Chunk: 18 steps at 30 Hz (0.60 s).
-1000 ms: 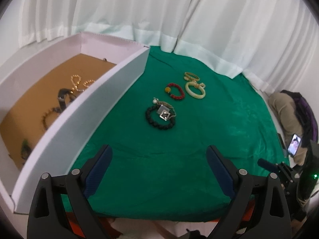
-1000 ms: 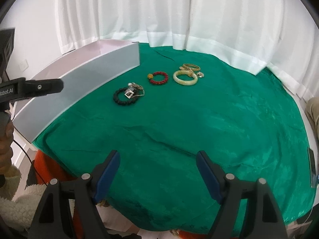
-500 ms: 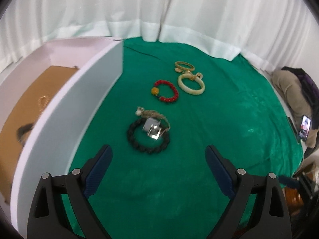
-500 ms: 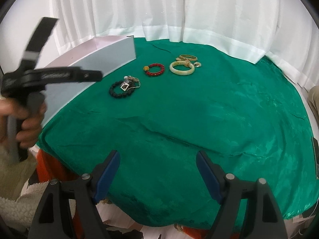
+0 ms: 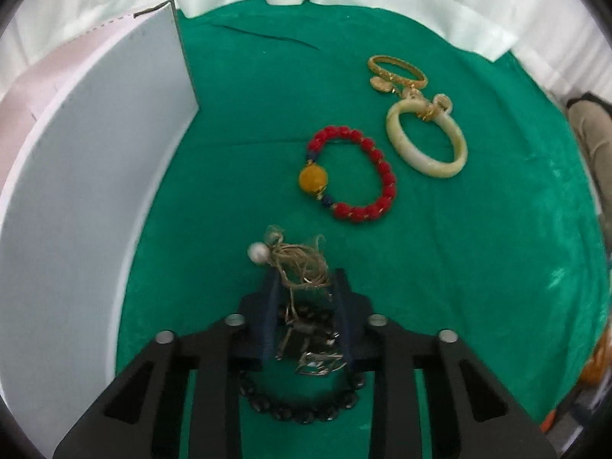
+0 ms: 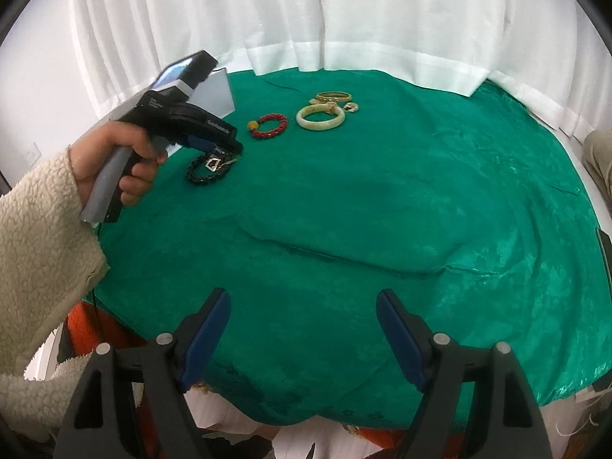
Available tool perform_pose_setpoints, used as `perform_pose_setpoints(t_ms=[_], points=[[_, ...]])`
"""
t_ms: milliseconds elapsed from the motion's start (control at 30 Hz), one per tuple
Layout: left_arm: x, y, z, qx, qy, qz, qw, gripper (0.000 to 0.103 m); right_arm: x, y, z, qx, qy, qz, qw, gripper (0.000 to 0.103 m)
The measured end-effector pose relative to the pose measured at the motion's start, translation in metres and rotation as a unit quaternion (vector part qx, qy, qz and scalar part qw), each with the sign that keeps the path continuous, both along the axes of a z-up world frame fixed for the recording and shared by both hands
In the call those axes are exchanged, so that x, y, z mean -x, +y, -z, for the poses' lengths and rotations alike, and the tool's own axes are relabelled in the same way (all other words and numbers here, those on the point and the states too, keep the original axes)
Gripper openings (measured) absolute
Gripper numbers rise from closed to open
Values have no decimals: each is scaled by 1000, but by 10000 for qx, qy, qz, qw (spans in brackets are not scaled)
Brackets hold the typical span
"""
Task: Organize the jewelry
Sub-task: 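Grasp the silver charm on a string beside the black bracelet with the left tool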
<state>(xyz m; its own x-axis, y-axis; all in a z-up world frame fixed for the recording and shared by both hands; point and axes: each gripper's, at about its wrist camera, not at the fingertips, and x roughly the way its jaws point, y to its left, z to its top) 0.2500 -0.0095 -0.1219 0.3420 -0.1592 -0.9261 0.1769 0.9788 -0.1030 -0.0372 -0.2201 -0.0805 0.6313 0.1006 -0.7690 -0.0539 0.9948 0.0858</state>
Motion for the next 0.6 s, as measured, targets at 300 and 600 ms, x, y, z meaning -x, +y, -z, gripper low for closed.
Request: perform_pose_setpoints(t_ms=[300, 600], points=[[34, 14, -62, 1008, -457, -65, 9938, 12, -4, -17, 6, -207, 63, 246, 9995, 80], [57, 8, -126, 1429, -1207, 130, 9823, 12, -2, -14, 5, -169, 40, 247, 9995, 80]])
